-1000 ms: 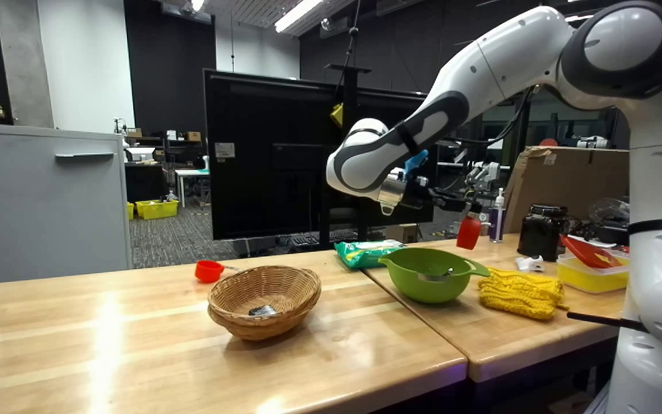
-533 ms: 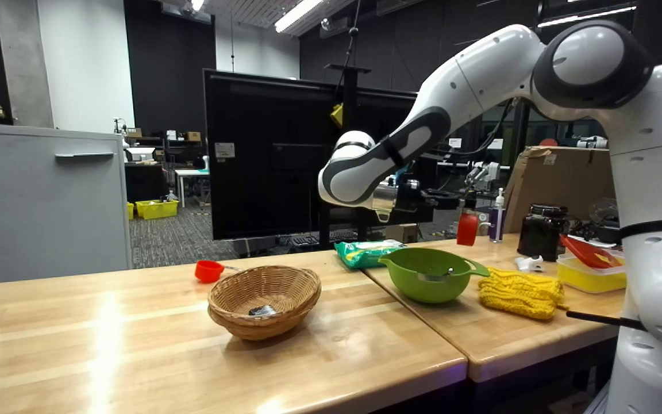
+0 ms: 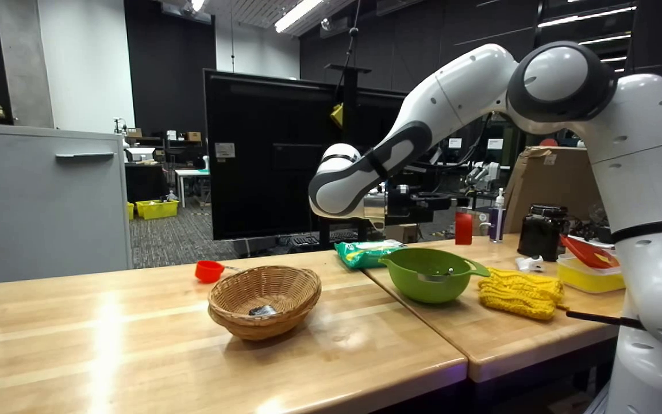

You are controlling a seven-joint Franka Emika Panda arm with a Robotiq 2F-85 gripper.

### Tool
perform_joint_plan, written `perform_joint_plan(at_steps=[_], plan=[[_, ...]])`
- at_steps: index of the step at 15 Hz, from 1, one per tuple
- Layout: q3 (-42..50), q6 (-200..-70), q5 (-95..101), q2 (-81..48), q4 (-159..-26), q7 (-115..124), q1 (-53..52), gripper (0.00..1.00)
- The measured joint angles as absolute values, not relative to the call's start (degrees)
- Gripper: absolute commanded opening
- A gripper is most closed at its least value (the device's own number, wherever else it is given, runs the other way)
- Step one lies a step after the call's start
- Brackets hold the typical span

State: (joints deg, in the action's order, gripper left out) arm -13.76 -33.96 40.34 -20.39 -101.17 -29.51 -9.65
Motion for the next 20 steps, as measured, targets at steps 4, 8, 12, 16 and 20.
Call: perform_joint_plan(at_steps=[4, 8, 12, 16, 20], plan=[[-15.0, -30.3, 40.3, -23.6, -99.1, -29.7, -9.6, 0.04], [-16.2, -27.4, 40.3, -26.7, -97.9, -30.2, -9.4, 0.04], [-17.3, -25.1, 40.3, -29.4, -97.2, -31.2, -8.7, 0.04], [-18.6, -22.6, 40.7, -31.8, -96.6, -32.4, -7.7, 0.04], [-20.3, -20.3, 42.6, -34.1, -96.4, -34.8, -6.3, 0.04]])
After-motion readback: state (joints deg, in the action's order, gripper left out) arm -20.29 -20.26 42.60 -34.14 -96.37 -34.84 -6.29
